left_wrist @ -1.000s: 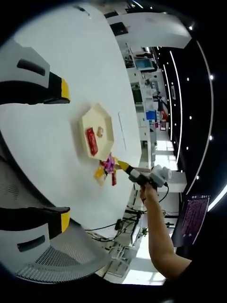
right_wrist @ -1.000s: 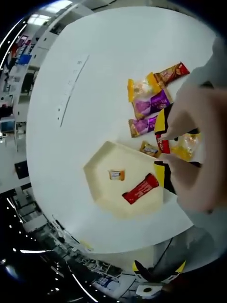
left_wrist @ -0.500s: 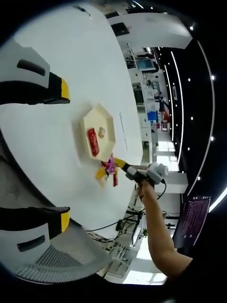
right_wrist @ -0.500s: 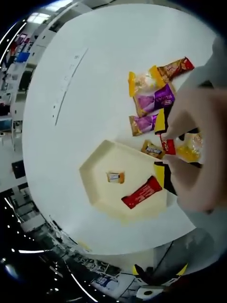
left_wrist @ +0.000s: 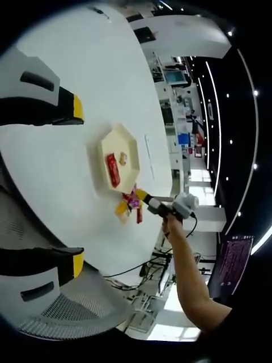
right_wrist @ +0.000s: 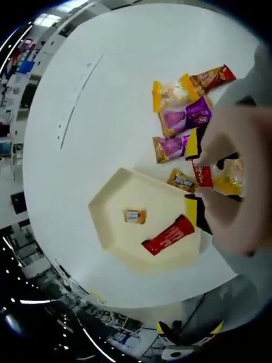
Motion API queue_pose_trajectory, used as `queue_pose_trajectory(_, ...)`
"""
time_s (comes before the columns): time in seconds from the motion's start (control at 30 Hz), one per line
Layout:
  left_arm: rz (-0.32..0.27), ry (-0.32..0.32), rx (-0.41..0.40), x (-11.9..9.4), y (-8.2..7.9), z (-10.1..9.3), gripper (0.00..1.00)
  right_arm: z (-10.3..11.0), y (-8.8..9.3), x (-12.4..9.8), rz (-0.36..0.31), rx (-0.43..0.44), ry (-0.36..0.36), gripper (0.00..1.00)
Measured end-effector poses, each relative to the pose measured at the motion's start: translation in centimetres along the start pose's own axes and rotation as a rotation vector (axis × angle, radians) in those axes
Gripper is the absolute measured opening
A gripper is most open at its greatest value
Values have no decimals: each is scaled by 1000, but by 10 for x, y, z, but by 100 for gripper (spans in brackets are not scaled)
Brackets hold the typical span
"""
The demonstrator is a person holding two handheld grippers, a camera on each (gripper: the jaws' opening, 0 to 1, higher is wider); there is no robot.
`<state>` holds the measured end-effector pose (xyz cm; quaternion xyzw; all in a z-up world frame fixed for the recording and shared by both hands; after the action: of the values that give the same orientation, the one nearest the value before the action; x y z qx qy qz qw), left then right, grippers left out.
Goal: Place the target food into the container with the food tongs after gripping and lifting it, then release it inside without dropping or visibly crushing the food.
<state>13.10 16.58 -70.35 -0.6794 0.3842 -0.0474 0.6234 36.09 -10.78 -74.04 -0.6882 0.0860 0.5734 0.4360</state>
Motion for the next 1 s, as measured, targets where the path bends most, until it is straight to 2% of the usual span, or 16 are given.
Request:
queue_pose_trajectory(0.3,9,4,0,0,1,-1,86,-6,7,11,14,-12,18,23)
queue_pose_trajectory(0.67,14,3,-2,0,1,-1,86,-12,5,20,7,-20,22,23)
queue_pose_trajectory(0.9,15,-1,0,1,1,-1,86,-11,7,21,23,-77,35,21)
queue_pose_trajectory(1.0,17,0,2,1,2,-1,85,-11,7,20,27,-72,39,19)
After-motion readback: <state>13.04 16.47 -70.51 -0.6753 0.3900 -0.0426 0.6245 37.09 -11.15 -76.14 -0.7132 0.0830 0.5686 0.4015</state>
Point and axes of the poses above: the point that each gripper's makers call its tool centre point, and the gripper's own axes: x roughly forward along the fingers, z roughly to its left, y roughly out of its underside, the point moved 8 cm from there along -x, roughly backward along the fingers, and after that the axes turned 12 degrees about -x, right-handed, at the moved point
